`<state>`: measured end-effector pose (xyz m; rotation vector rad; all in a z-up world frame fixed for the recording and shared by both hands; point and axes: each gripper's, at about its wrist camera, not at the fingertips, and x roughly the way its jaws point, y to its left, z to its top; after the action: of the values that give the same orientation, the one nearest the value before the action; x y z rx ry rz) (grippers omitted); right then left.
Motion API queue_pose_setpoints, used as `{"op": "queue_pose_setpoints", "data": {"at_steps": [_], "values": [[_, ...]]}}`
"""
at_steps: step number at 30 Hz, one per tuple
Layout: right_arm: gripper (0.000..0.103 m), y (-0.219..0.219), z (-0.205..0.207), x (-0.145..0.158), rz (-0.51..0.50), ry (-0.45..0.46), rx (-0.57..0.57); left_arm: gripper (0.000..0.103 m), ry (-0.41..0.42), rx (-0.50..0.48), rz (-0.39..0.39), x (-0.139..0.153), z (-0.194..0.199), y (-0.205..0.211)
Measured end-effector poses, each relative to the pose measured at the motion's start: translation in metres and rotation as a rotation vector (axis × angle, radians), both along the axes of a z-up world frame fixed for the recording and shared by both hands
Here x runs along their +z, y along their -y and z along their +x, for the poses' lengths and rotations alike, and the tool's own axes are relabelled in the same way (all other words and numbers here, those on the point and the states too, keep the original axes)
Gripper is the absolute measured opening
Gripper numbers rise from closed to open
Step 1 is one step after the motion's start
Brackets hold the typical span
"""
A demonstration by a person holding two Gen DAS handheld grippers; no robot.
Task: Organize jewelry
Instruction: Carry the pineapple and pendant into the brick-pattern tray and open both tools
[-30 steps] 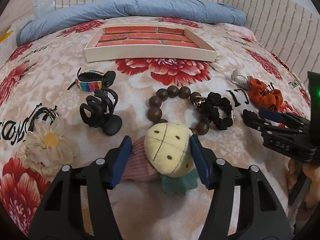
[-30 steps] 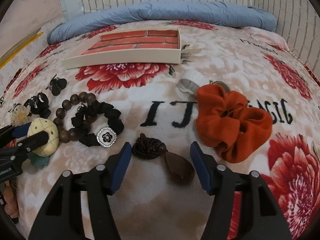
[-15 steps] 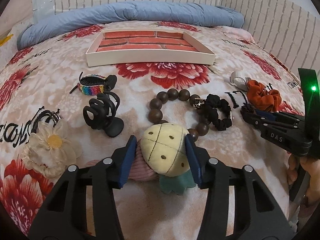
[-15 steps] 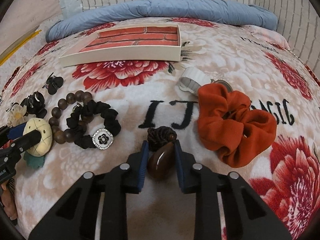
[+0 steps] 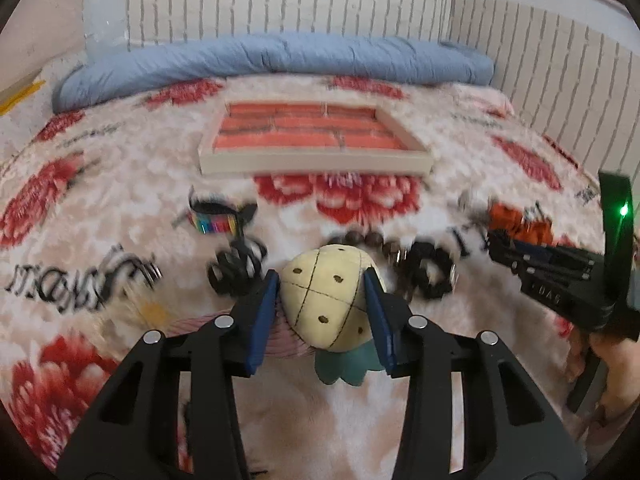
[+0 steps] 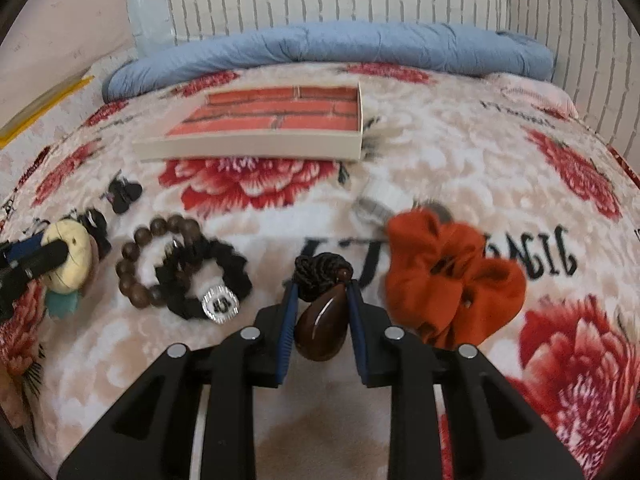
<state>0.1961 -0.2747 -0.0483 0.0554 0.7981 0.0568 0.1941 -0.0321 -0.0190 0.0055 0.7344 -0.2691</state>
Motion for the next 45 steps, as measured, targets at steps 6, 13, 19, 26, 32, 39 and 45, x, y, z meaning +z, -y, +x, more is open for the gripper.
{"op": "queue_pose_setpoints", "data": {"at_steps": [6, 13, 19, 26, 32, 39, 45], "values": [[0.026, 0.006, 0.025, 0.035, 0.034, 0.06, 0.011, 0.041, 0.059, 0.015, -0.045, 0.047, 0.026, -0.007], [0.026, 0.004, 0.092, 0.077, 0.041, 0.118, 0.007, 0.041, 0.075, 0.052, -0.088, 0.093, 0.105, -0.011], [0.026, -0.005, 0.178, 0.085, 0.044, 0.096, 0.008, 0.042, 0.051, 0.05, -0.077, 0.105, 0.197, 0.002], [0.025, -0.018, 0.286, 0.055, 0.057, 0.0, 0.006, 0.042, -0.042, 0.056, -0.017, 0.064, 0.304, 0.019], [0.025, -0.021, 0.347, 0.014, 0.054, -0.101, -0.014, 0.042, -0.117, 0.062, 0.04, 0.017, 0.369, 0.024], [0.025, -0.029, 0.389, -0.014, 0.02, -0.203, -0.015, 0.042, -0.206, 0.079, 0.057, -0.022, 0.417, 0.025], [0.026, -0.028, 0.406, -0.026, -0.002, -0.254, -0.033, 0.046, -0.249, 0.077, 0.034, -0.034, 0.435, 0.021]]}}
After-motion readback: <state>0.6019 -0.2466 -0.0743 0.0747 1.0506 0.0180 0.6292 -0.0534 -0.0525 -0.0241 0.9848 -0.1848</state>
